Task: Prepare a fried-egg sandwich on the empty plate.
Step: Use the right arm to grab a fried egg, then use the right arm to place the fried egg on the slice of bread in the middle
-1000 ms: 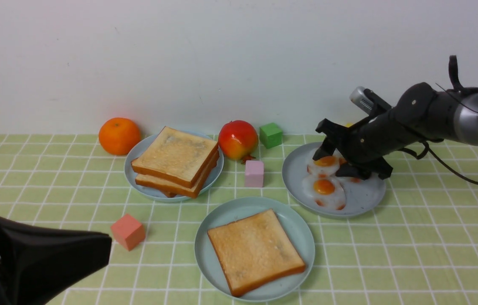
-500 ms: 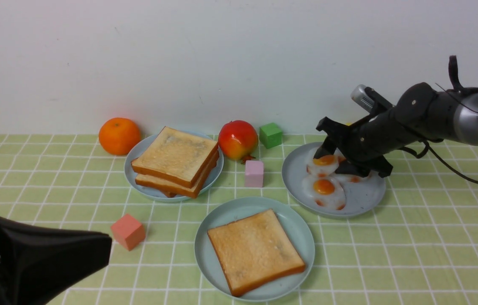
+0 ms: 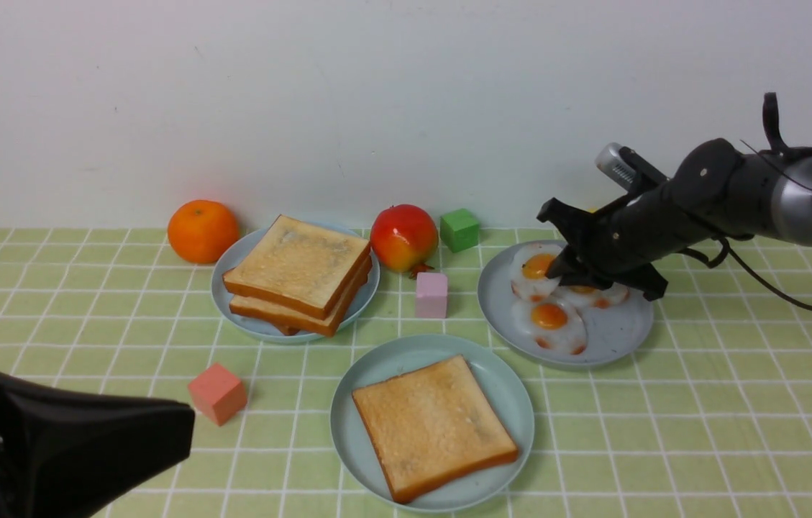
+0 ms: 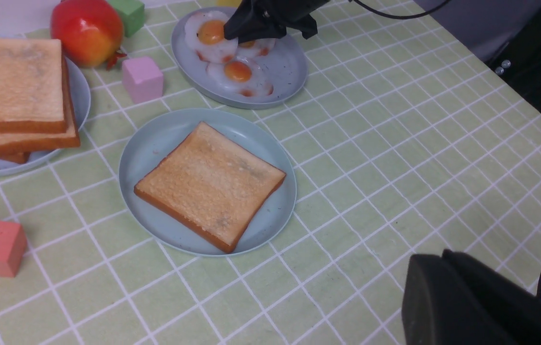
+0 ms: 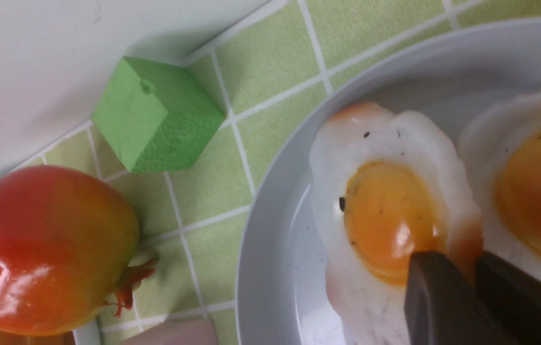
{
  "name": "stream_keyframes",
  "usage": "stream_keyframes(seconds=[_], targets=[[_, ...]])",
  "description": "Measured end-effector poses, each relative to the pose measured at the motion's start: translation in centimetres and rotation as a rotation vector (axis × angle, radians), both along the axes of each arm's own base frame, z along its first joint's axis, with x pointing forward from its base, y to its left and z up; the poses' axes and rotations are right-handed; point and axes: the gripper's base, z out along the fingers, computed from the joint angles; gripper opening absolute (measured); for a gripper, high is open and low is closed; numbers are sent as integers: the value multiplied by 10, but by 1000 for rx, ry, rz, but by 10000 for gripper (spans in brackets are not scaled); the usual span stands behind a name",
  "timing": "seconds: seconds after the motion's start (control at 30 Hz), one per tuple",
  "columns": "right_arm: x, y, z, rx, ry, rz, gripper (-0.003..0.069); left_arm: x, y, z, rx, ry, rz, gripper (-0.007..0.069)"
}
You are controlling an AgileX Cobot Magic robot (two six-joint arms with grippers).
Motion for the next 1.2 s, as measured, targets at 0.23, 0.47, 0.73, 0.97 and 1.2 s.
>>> stream_keyframes(seconds=[0.23,0.47,0.73,0.97,1.2], targets=[[-13,3,29,-23,-4,126,77,0,0,0,1,-2,0,22],[-53,4,114,-45,-98,311,77,2,2,0,28,-33,10,25],[-161,44,117,-25,-3,527,77,6,5,1,59,-73,55,25],[-196,90,71,87,47,632,77,7,7,1,56,-73,74,29],[-174,107,33,153,26,545,77,7,7,1,56,-71,74,29]])
